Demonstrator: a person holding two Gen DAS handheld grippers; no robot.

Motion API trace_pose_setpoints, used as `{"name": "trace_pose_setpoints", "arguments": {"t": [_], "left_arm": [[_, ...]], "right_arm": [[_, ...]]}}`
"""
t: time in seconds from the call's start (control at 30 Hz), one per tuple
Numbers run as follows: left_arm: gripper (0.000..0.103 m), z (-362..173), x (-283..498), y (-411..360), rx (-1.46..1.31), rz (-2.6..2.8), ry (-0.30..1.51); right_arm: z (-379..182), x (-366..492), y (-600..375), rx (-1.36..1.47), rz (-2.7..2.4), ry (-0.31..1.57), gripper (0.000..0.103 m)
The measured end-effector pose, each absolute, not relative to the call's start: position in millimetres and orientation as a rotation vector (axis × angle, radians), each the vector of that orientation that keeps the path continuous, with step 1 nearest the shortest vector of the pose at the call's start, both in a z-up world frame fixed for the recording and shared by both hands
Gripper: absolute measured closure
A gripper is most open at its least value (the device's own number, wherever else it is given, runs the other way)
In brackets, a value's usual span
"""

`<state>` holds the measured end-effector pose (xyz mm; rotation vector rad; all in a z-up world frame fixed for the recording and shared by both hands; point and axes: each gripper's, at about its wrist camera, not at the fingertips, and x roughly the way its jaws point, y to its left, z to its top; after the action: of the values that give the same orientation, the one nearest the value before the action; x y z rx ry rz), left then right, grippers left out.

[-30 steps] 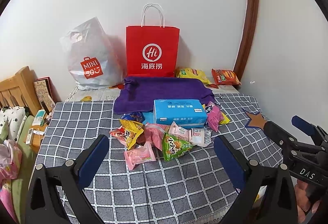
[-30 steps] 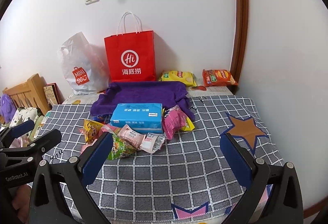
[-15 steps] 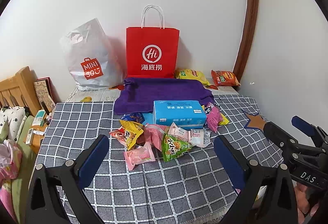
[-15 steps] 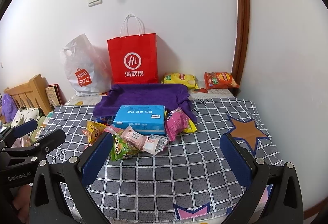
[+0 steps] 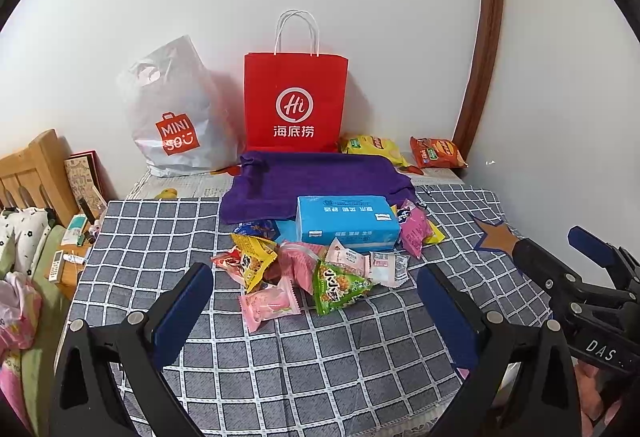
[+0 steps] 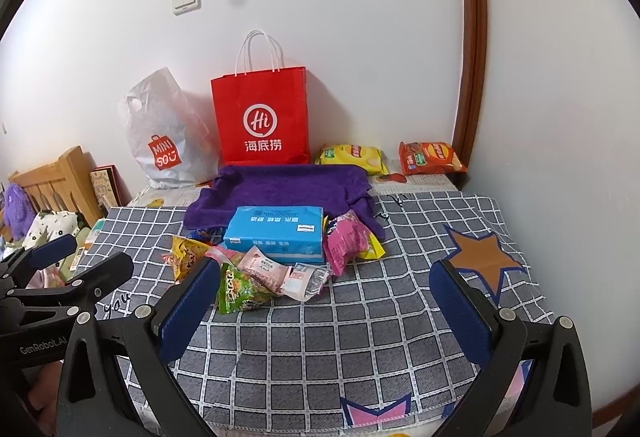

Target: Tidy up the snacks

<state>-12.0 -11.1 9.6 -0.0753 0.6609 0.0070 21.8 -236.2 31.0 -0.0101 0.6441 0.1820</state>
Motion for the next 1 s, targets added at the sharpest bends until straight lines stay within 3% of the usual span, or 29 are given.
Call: {"name": "trace_pose_setpoints", "arguments": {"t": [1.0], "left_arm": [[0.001,3,3,3,-0.085,0.035,0.673]], "right_arm": [[24,38,-230,-0.030,0.190,0.646,0.000]]}}
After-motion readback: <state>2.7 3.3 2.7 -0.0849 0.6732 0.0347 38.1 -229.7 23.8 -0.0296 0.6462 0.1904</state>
